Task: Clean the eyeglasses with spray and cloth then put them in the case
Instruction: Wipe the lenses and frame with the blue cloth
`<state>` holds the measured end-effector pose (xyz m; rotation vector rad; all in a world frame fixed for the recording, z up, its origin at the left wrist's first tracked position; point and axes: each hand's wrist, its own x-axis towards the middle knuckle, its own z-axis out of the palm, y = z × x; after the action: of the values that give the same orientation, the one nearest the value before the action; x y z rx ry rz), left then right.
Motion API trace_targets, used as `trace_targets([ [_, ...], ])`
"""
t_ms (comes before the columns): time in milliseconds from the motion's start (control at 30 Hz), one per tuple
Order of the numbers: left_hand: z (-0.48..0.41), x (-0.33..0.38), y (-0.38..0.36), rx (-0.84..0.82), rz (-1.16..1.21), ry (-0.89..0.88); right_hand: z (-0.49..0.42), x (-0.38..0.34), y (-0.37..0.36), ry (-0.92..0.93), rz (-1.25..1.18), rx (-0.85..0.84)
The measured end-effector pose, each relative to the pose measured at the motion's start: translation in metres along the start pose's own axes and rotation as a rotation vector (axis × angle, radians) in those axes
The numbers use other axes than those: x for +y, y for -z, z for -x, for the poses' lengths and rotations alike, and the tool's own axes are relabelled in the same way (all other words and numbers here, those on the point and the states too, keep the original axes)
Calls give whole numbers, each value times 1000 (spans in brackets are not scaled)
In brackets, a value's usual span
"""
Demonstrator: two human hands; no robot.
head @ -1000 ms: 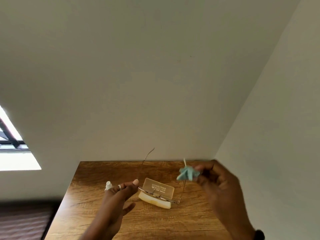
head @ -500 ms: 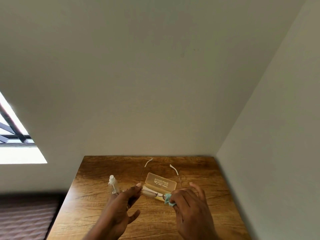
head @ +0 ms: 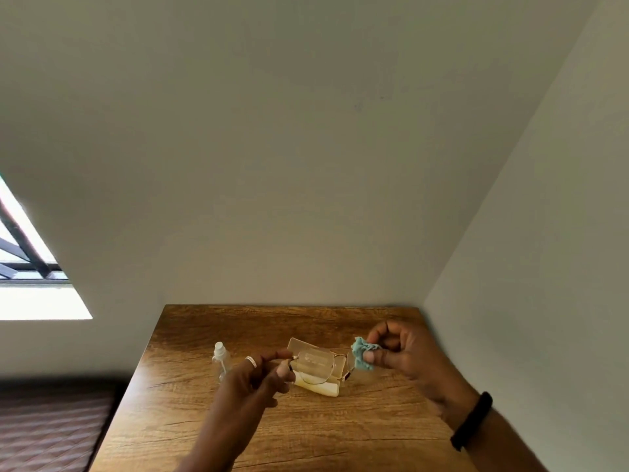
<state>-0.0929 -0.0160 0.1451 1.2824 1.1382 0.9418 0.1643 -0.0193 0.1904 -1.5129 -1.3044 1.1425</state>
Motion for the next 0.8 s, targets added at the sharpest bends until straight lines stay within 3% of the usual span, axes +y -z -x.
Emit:
trace_targets([
  [133,-4,-4,5,127,-374,-412,-3,-1,7,-36,-100,-24],
  [367,-16,3,4,168,-682,-732,-4,-1,2,-78,-91,-30],
  [500,-17,2,5,191,-750,-772,-2,-4,2,-71,-96,-20],
  [667,-16,5,6,175,-681,-690,-1,-5,1,-42,-89,-20],
  [800,-17,7,7,198,-629,-639,3,-7,-5,77,-15,140],
])
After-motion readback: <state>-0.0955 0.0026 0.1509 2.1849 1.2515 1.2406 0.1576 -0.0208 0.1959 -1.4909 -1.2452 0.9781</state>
